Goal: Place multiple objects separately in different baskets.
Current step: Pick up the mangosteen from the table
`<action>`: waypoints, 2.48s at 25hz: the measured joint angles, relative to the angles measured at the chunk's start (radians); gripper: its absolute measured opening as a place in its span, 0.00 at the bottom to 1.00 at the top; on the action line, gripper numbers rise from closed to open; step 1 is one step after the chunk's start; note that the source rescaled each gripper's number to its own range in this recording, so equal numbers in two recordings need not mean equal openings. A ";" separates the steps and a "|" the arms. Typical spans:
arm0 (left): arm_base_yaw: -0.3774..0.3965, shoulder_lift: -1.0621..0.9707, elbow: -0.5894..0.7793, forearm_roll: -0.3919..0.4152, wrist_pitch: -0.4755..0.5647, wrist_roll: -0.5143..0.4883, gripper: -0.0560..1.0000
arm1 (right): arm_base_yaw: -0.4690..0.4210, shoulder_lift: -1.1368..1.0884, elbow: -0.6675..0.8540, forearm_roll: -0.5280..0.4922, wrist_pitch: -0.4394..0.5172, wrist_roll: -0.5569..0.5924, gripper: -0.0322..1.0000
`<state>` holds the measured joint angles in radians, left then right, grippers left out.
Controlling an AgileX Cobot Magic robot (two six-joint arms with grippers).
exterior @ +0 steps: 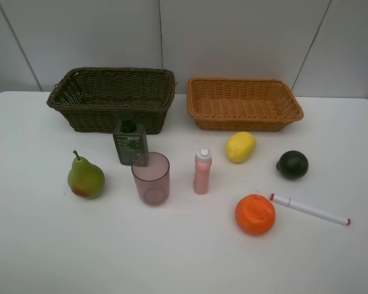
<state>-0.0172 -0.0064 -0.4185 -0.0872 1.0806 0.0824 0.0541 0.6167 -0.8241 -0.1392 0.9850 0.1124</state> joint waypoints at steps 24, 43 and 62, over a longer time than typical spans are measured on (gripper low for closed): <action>0.000 0.000 0.000 0.000 0.000 0.000 1.00 | 0.000 0.731 -0.103 0.021 -0.220 0.007 0.94; 0.000 0.000 0.000 0.000 0.000 0.000 1.00 | 0.021 1.130 -0.103 0.113 -0.391 -0.002 0.91; 0.000 0.000 0.000 0.000 0.000 0.000 1.00 | 0.047 1.191 -0.104 0.183 -0.483 -0.063 0.76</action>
<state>-0.0172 -0.0064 -0.4185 -0.0872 1.0806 0.0824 0.1009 1.8079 -0.9281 0.0442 0.5019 0.0489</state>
